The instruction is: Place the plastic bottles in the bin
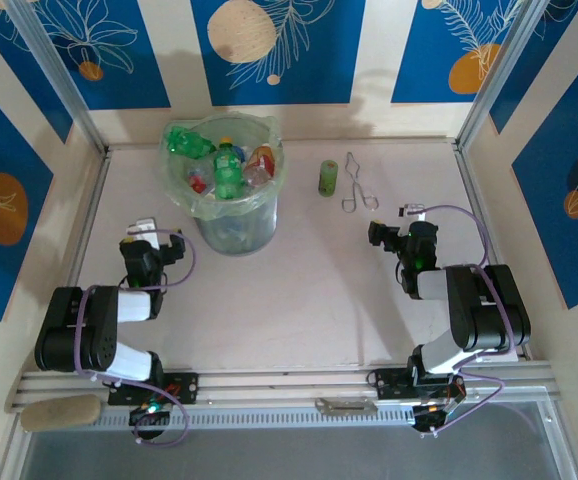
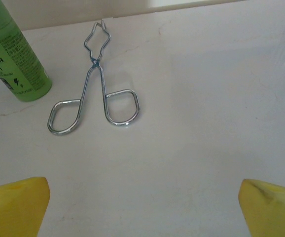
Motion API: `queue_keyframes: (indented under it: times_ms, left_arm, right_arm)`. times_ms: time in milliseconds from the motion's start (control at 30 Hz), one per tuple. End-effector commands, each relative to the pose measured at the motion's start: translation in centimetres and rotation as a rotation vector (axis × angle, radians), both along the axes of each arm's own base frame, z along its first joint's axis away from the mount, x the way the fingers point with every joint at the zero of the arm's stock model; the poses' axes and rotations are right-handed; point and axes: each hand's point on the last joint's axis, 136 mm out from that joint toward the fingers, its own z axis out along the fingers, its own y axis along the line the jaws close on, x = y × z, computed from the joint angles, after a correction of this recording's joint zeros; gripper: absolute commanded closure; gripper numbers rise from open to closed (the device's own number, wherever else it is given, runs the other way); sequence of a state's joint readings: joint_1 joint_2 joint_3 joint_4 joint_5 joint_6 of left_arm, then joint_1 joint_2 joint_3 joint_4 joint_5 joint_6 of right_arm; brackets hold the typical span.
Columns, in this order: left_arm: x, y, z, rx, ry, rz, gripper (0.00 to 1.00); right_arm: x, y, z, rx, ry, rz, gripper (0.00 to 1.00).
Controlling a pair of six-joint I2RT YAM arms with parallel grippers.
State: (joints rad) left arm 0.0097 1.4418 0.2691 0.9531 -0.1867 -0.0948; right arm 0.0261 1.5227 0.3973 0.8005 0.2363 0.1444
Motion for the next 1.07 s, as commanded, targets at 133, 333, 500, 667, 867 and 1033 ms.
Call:
queue_keyframes:
  times_ms: [133, 333, 500, 667, 867, 1033]
  left_arm:
    - [0.8, -1.9, 0.8, 0.038, -0.056, -0.086, 0.0]
    - [1.1, -2.1, 0.1, 0.077, -0.054, -0.059, 0.0]
    - [1.3, -2.2, -0.1, 0.082, -0.037, -0.063, 0.0]
    - [1.5, -2.3, -0.1, 0.086, -0.034, -0.063, 0.0]
    - [1.6, -2.3, -0.2, 0.088, -0.027, -0.064, 0.0]
    - [2.1, -2.6, -0.5, 0.097, 0.006, -0.076, 0.0]
  right_arm:
    - [0.4, 0.0, 0.9, -0.018, -0.041, -0.005, 0.01]
    - [0.4, -0.1, 1.0, -0.018, -0.043, -0.005, 0.01]
    - [0.4, 0.0, 1.0, -0.018, -0.043, -0.004, 0.01]
    - [0.4, -0.1, 0.9, -0.018, -0.042, -0.005, 0.01]
    - [0.5, 0.0, 0.9, -0.018, -0.039, -0.004, 0.01]
    - [0.4, 0.0, 0.9, -0.018, -0.041, -0.004, 0.01]
